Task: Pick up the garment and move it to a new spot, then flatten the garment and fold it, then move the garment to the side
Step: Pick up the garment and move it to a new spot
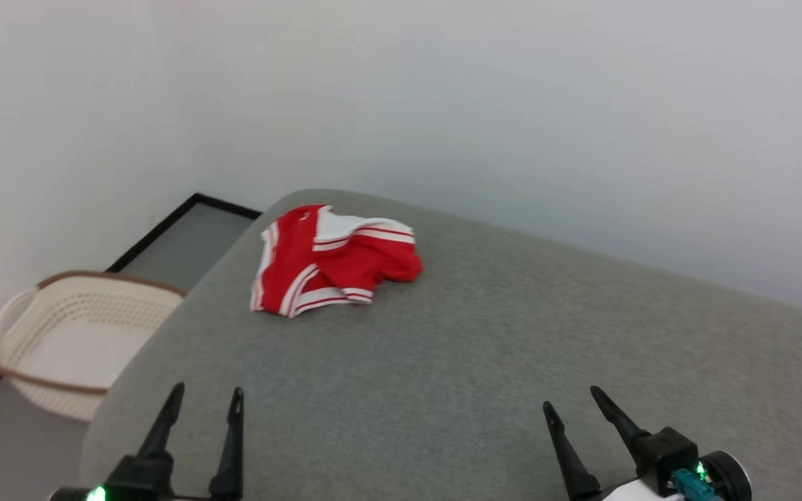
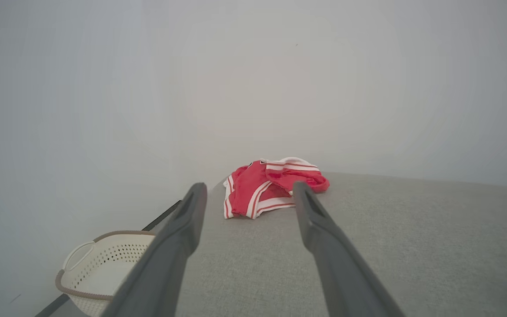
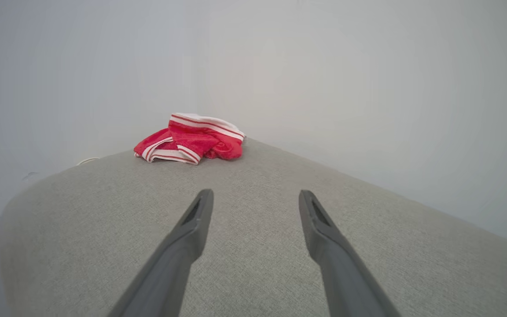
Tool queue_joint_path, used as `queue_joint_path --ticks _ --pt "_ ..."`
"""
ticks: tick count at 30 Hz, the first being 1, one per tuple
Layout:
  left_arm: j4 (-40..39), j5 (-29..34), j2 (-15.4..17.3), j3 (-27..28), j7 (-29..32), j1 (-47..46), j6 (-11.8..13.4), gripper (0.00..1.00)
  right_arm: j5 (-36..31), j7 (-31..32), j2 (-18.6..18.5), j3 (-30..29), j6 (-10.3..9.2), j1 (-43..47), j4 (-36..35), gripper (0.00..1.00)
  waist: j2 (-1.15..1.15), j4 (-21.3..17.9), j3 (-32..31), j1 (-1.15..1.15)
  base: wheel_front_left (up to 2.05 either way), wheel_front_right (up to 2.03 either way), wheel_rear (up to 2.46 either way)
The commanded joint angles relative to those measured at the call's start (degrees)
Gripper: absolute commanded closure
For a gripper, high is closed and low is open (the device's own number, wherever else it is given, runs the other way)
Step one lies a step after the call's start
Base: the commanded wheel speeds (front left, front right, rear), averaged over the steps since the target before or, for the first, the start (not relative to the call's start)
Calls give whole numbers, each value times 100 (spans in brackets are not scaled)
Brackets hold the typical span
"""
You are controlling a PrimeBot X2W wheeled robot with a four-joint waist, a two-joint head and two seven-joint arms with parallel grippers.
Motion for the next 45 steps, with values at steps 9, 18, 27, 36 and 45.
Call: queue_joint_path --ticks 9,18,27,36,45 --pt "896 -379 480 -440 853 -1547 -784 0 -677 -59 -57 -7 -8 121 -16 0 0 127 186 0 0 0 0" --pt "1640 -2416 1754 -1223 2432 -3967 -828 0 -831 249 -377 -101 -8 -37 -720 0 0 -651 1284 0 0 0 0" --pt "2450 -3814 2417 -1931 3863 -5721 -830 0 -907 628 -649 -95 -8 -260 -1580 0 0 -1164 2398 0 0 0 0" --pt "3344 -4592 2737 -2618 4970 -6870 -831 0 -894 980 -837 -154 -8 -134 -2433 0 0 -1573 3129 0 0 0 0" --pt "4640 -4909 2684 -2939 5711 -7432 -831 0 -918 1279 -959 -179 -8 -24 -3120 0 0 -1823 3642 0 0 0 0"
